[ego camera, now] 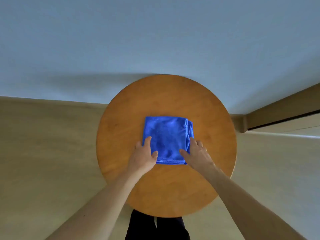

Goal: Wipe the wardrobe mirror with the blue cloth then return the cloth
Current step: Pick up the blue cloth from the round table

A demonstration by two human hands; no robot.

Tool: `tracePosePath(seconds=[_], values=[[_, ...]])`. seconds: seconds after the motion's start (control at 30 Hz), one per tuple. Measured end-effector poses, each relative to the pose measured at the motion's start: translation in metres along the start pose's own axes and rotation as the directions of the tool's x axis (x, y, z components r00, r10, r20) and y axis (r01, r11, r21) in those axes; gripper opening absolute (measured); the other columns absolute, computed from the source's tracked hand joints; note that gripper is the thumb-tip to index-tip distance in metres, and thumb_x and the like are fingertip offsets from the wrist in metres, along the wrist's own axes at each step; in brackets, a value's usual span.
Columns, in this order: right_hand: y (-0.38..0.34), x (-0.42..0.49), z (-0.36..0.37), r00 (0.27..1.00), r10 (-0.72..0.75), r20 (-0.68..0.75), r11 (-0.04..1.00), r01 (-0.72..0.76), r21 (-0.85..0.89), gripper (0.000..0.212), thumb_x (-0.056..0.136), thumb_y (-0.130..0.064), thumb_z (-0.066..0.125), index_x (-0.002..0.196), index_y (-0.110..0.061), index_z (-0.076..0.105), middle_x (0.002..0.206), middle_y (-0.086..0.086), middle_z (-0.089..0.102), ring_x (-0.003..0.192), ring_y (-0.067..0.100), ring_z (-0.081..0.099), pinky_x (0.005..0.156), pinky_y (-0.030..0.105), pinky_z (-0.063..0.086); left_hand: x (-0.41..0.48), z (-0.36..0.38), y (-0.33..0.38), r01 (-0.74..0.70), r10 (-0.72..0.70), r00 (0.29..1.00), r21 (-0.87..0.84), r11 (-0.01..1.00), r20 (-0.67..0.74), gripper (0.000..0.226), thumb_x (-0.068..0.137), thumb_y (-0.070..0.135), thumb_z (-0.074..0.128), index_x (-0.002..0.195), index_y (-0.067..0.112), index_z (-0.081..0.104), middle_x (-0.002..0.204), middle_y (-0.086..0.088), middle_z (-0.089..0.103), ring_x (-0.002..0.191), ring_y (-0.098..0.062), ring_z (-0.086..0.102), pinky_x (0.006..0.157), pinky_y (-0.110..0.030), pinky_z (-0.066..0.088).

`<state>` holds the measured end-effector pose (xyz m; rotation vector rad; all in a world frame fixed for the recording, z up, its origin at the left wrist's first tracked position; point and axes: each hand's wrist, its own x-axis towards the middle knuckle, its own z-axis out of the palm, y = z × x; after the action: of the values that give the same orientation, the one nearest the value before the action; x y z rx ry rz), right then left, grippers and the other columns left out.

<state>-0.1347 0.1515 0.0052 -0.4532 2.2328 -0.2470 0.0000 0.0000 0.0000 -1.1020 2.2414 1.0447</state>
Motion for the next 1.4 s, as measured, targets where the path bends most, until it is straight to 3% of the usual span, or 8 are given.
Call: tracePosePath(seconds=[0.23,0.43,0.63,0.77,0.93,1.1,1.27,1.4], values=[[0.0,0.032,0.012,0.991,0.105,-0.088,0.991,-0.097,0.093,0.077,0.096,-0.045,0.058,0.152,-0.005,0.023,0.143,0.016,0.037,0.131,0.036,0.036,0.103,0.043,0.039,0.035,0.019,-0.002,0.002,-0.003,0.998,-0.011,1.0,-0.057,0.069,0.101,0.038,0.055,0.158,0.025,0.018,0.137,-0.012,0.039,0.125,-0.027,0.045,0.098,-0.036,0.047],[-0.008,0.041,0.011,0.983,0.166,-0.072,0.97,-0.149,0.194,0.071,0.093,-0.047,0.061,0.145,-0.007,0.036,0.139,0.013,0.041,0.132,0.034,0.038,0.102,0.042,0.039,0.051,0.023,-0.001,0.017,-0.023,0.987,-0.038,0.999,-0.156,0.063,0.094,0.035,0.065,0.147,0.023,0.034,0.113,-0.014,0.055,0.101,-0.033,0.06,0.083,-0.042,0.051],[-0.004,0.036,0.007,0.985,0.171,-0.016,0.944,-0.159,0.29,0.038,0.088,-0.022,0.058,0.121,-0.008,0.046,0.12,0.008,0.05,0.094,0.028,0.058,0.072,0.036,0.046,0.043,0.013,0.005,-0.031,0.015,0.987,-0.103,0.994,-0.16,0.045,0.092,0.013,0.062,0.13,0.023,0.041,0.105,-0.005,0.055,0.077,-0.023,0.059,0.063,-0.038,0.047],[-0.006,0.024,-0.001,0.985,0.172,0.018,0.924,-0.167,0.344,0.028,0.09,-0.019,0.054,0.113,-0.014,0.038,0.092,0.002,0.057,0.075,0.019,0.058,0.058,0.032,0.047,0.033,0.007,0.008,-0.051,0.015,0.987,-0.224,0.973,-0.158,0.059,0.087,0.004,0.06,0.135,0.026,0.032,0.106,-0.001,0.056,0.073,-0.018,0.056,0.059,-0.032,0.043],[-0.013,0.002,-0.02,0.983,0.183,0.008,0.891,-0.169,0.421,0.034,0.086,-0.023,0.056,0.115,-0.017,0.041,0.095,0.004,0.061,0.083,0.023,0.064,0.067,0.037,0.054,0.012,-0.005,0.022,-0.005,-0.057,0.987,-0.377,0.926,-0.152,0.079,0.085,0.006,0.062,0.15,0.023,0.022,0.102,0.006,0.063,0.083,-0.018,0.064,0.062,-0.027,0.046],[-0.026,-0.026,-0.044,0.99,0.14,-0.007,0.862,-0.119,0.492,0.038,0.078,-0.033,0.063,0.111,-0.018,0.052,0.097,0.0,0.066,0.084,0.019,0.066,0.067,0.036,0.056,-0.017,-0.027,0.041,-0.002,-0.071,0.981,-0.377,0.926,-0.18,0.051,0.083,0.009,0.065,0.128,0.019,0.045,0.099,0.005,0.064,0.082,-0.019,0.066,0.066,-0.035,0.052],[-0.044,-0.06,-0.071,0.996,0.046,-0.075,0.869,-0.003,0.495,0.038,0.08,-0.039,0.07,0.108,-0.021,0.052,0.096,-0.001,0.068,0.085,0.018,0.067,0.073,0.038,0.058,-0.06,-0.055,0.061,-0.053,-0.069,0.967,-0.456,0.888,-0.247,0.051,0.087,0.019,0.073,0.128,0.021,0.042,0.101,0.011,0.063,0.089,-0.015,0.067,0.078,-0.038,0.056],[-0.064,-0.088,-0.096,0.991,-0.073,-0.111,0.887,0.115,0.446,0.036,0.083,-0.035,0.069,0.109,-0.017,0.051,0.094,0.001,0.067,0.08,0.019,0.067,0.062,0.033,0.053,-0.096,-0.078,0.069,-0.094,-0.089,0.938,-0.495,0.864,-0.334,0.051,0.09,0.018,0.07,0.132,0.019,0.042,0.101,0.01,0.063,0.088,-0.014,0.067,0.073,-0.032,0.055]])
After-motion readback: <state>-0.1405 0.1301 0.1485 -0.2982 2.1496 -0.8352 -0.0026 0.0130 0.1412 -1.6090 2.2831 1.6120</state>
